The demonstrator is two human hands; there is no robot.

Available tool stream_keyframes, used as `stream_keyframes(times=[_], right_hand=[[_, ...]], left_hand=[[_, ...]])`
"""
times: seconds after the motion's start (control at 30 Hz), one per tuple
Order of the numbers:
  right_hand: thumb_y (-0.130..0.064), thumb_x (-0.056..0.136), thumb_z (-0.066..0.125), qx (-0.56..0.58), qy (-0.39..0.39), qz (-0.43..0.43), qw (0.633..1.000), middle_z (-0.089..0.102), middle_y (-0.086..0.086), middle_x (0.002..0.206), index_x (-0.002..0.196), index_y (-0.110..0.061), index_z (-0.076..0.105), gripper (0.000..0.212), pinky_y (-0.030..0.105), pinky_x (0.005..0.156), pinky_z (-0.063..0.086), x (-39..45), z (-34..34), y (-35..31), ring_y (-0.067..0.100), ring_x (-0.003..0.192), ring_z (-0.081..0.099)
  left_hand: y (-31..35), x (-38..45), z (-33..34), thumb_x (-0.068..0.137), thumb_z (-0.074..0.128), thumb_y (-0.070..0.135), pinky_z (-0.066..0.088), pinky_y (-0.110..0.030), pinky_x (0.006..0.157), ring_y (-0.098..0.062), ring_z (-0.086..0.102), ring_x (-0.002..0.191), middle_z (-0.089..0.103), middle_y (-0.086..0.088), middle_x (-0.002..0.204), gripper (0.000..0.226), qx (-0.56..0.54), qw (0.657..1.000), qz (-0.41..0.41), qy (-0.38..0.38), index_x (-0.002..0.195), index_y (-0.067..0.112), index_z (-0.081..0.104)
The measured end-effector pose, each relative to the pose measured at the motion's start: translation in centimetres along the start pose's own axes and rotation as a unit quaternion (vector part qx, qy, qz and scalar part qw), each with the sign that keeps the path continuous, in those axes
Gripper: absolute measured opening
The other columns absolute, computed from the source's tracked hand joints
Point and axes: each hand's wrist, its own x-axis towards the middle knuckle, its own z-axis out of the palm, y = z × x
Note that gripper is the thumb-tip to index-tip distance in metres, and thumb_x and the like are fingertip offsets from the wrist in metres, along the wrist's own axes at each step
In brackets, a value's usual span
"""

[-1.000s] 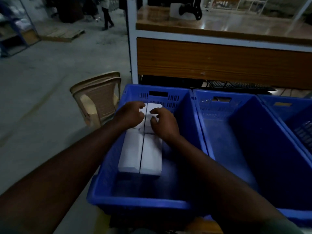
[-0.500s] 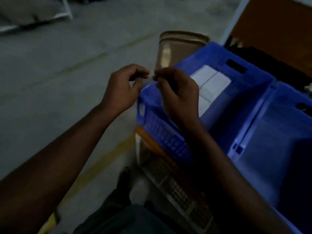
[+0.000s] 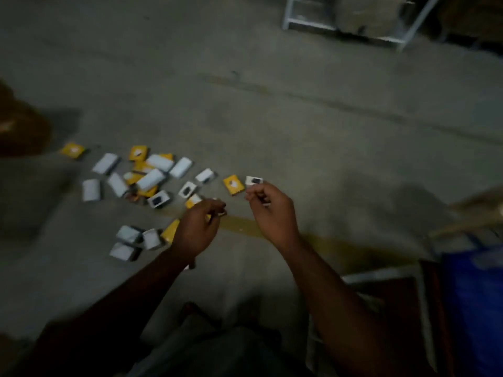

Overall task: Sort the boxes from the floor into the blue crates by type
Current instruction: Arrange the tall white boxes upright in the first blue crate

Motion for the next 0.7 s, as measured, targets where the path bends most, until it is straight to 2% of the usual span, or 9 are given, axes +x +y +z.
stream_keyframes(times=[0.07,0.13,0.23,0.37,0.6,0.7], right_hand=[[-0.011,0.093,0.068,-0.011,-0.064,-0.005,0.998,0.074,-0.011,0.092,0.097,-0.019,0.077,0.012,0.006,0.075,0.044,0.8,5.3,-0.5,-0.009,0.084,0.065],[-0.013,0.095,0.068,-0.014,-0.108,-0.004,0.994,0.075,-0.01,0.094,0.099,-0.018,0.077,0.012,0.004,0.075,0.043,1.5,10.0,-1.0,-0.01,0.085,0.065],[-0.014,0.095,0.067,-0.025,-0.159,-0.001,0.987,0.075,-0.008,0.098,0.101,-0.018,0.078,0.013,0.003,0.074,0.043,2.8,15.8,-0.9,-0.006,0.088,0.065],[-0.015,0.095,0.065,-0.052,-0.216,-0.006,0.975,0.075,-0.009,0.097,0.101,-0.019,0.077,0.014,0.014,0.078,0.05,5.3,21.7,-0.9,0.002,0.089,0.068],[-0.013,0.096,0.065,-0.052,-0.303,-0.002,0.952,0.07,-0.013,0.092,0.103,-0.02,0.076,0.015,0.007,0.075,0.047,14.4,29.2,-0.9,-0.01,0.084,0.062],[-0.014,0.096,0.064,-0.049,-0.333,-0.001,0.942,0.069,-0.014,0.089,0.1,-0.024,0.074,0.015,0.014,0.074,0.049,20.0,31.8,0.0,-0.008,0.082,0.061]], left_hand=[[-4.6,-1.8,-3.7,0.087,0.06,0.009,0.055,-0.032,0.085,-0.008,0.068,0.095,0.071,0.009,0.106,0.026,0.023,0.997,-0.064,0.025,0.104,0.025,0.07],[-8.3,-3.1,-7.0,0.085,0.063,0.001,0.055,-0.031,0.083,-0.002,0.066,0.092,0.07,0.013,0.104,0.034,0.034,0.992,-0.108,0.055,0.101,0.031,0.068],[-12.5,-3.8,-10.8,0.086,0.065,0.005,0.054,-0.027,0.08,-0.003,0.067,0.091,0.072,0.013,0.1,0.03,0.056,0.982,-0.163,0.073,0.103,0.03,0.069],[-16.0,-3.6,-14.0,0.087,0.064,0.011,0.052,-0.023,0.079,0.001,0.064,0.093,0.072,0.012,0.105,0.028,0.071,0.973,-0.204,0.082,0.109,0.028,0.07],[-20.2,3.6,-16.1,0.088,0.062,0.01,0.053,-0.022,0.073,0.004,0.065,0.083,0.069,0.015,0.099,0.028,0.056,0.959,-0.259,0.103,0.111,0.026,0.07],[-21.6,8.8,-16.3,0.089,0.061,0.009,0.058,-0.028,0.07,-0.002,0.07,0.075,0.07,0.014,0.097,0.027,0.044,0.948,-0.287,0.128,0.11,0.025,0.068]])
